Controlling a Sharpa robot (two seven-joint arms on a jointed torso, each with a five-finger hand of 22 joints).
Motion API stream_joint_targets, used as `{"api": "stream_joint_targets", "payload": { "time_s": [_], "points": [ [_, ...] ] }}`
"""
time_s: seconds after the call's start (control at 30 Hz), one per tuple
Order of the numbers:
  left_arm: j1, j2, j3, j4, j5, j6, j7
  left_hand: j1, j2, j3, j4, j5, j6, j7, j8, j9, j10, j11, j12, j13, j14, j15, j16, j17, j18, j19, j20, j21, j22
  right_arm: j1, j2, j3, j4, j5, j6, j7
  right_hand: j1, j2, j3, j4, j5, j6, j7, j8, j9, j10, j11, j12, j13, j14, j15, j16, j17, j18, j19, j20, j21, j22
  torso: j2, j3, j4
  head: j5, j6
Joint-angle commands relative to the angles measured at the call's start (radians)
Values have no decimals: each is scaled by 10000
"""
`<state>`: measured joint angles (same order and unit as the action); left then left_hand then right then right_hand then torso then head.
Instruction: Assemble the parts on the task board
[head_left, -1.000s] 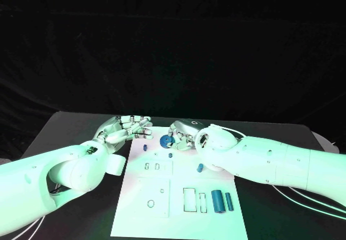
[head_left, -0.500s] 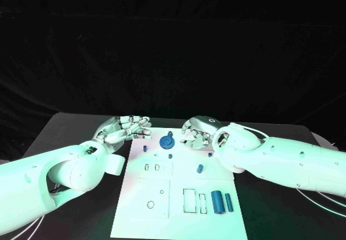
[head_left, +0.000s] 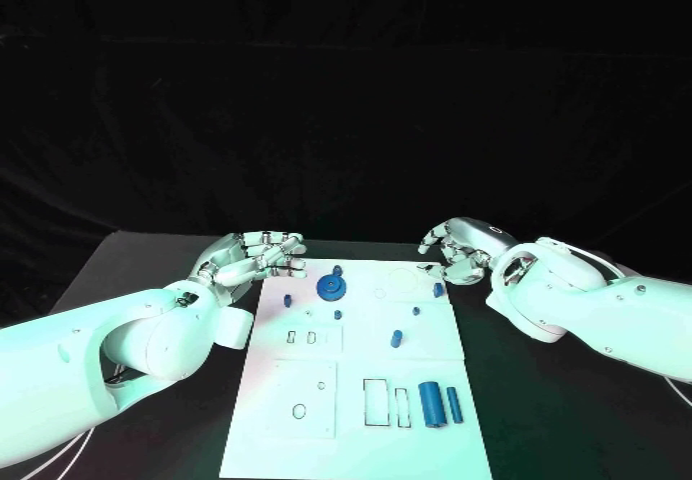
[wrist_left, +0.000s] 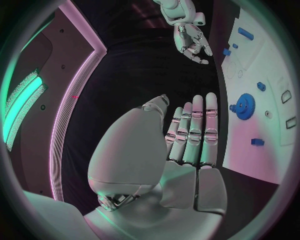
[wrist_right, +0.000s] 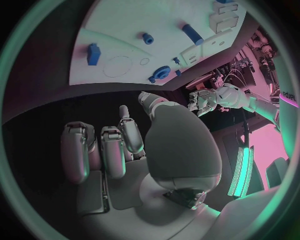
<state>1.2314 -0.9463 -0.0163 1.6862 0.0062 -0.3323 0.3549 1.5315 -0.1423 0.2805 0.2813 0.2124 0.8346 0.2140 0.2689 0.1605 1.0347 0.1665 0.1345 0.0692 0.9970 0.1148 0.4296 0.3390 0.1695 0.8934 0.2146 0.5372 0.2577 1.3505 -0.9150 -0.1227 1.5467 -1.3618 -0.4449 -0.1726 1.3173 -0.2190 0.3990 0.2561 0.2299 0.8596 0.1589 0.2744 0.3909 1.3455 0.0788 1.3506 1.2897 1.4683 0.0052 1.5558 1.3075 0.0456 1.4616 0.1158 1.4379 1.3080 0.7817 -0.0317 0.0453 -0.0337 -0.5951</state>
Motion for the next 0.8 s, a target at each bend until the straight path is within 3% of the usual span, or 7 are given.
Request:
{"api": "stream_joint_targets", "payload": {
  "time_s": [0.03, 0.17, 0.23, 0.4, 0.5, 0.6, 0.8],
  "points": [
    [20, 43, 5, -11, -14, 211, 134, -55, -62, 57, -3, -36, -41, 153, -48, -13, -10, 32, -42, -9, -77, -2, 18, 17, 107, -47, -17, 49, 16, -79, -157, -17, -120, 560, 111, 783, 125, -15, 17, -76, -58, 55, 33, -41, -9, 43, -5, 33, 2, 943, 25, 52, 2266, -71, 94, -17, 68, 1348, -40, 40, -41, -98, -23],
    [19, 87, 4, -29, -15, 242, 138, -45, -65, 67, -11, -36, -35, 142, -43, -11, 1, 27, -39, -5, -81, -3, 18, 22, 106, -54, -16, 55, 20, -207, -333, -39, -395, 930, 210, 980, 287, -93, 17, -168, -93, -55, 72, -138, -43, 52, 25, 49, 24, 942, 45, 51, 2262, -64, 72, -7, 39, 1329, -25, 63, -20, -147, -19],
    [18, 101, 3, -31, -15, 260, 139, -45, -65, 67, -11, -36, -35, 142, -43, -11, 1, 27, -39, -5, -81, -3, 18, 22, 106, -54, -16, 55, 20, -290, -373, -47, -508, 960, 253, 1048, 319, -102, 18, -186, -95, -79, 79, -159, -50, 47, 32, 46, 19, 943, 51, 52, 2268, -64, 70, -3, 36, 1328, -18, 46, 12, -203, -5],
    [17, 138, 2, -37, -15, 297, 147, -40, -68, 71, -14, -36, -32, 139, -41, -10, 6, 24, -38, -4, -83, -4, 19, 24, 106, -58, -16, 59, 22, -477, -412, -60, -800, 953, 345, 1131, 384, -132, 2, -217, -105, -181, 109, -244, -79, 14, 58, 23, -11, 940, 71, 49, 2256, -58, 53, 13, 14, 1314, -13, 60, 35, -208, 42],
    [16, 159, 2, -42, -15, 323, 150, -40, -68, 71, -14, -36, -32, 139, -41, -10, 6, 24, -38, -4, -83, -4, 19, 24, 106, -58, -16, 59, 22, -590, -413, -67, -945, 950, 424, 1192, 394, -145, -9, -221, -106, -205, 119, -266, -86, -3, 67, 9, -27, 942, 79, 51, 2263, -54, 41, 18, -2, 1300, -8, 61, 20, -191, 0],
    [16, 161, 2, -50, -15, 338, 152, -40, -68, 71, -14, -36, -32, 139, -41, -10, 6, 24, -38, -4, -83, -4, 19, 24, 106, -58, -16, 59, 22, -655, -398, -70, -1016, 946, 462, 1225, 443, -150, -7, -247, -91, -225, 127, -290, -93, -7, 76, 11, -24, 939, 89, 48, 2253, -53, 40, 27, -5, 1301, 5, 85, 15, -191, -21],
    [16, 145, 2, -72, -15, 340, 150, -40, -68, 71, -14, -36, -32, 139, -41, -10, 6, 24, -38, -4, -83, -4, 19, 24, 106, -58, -16, 59, 22, -743, -356, -72, -1085, 921, 499, 1234, 451, -133, -12, -242, -151, -225, 138, -305, -96, -3, 86, 18, -17, 942, 98, 52, 2266, -56, 45, 35, 1, 1310, -3, 62, 38, -184, -67]
  ]
}}
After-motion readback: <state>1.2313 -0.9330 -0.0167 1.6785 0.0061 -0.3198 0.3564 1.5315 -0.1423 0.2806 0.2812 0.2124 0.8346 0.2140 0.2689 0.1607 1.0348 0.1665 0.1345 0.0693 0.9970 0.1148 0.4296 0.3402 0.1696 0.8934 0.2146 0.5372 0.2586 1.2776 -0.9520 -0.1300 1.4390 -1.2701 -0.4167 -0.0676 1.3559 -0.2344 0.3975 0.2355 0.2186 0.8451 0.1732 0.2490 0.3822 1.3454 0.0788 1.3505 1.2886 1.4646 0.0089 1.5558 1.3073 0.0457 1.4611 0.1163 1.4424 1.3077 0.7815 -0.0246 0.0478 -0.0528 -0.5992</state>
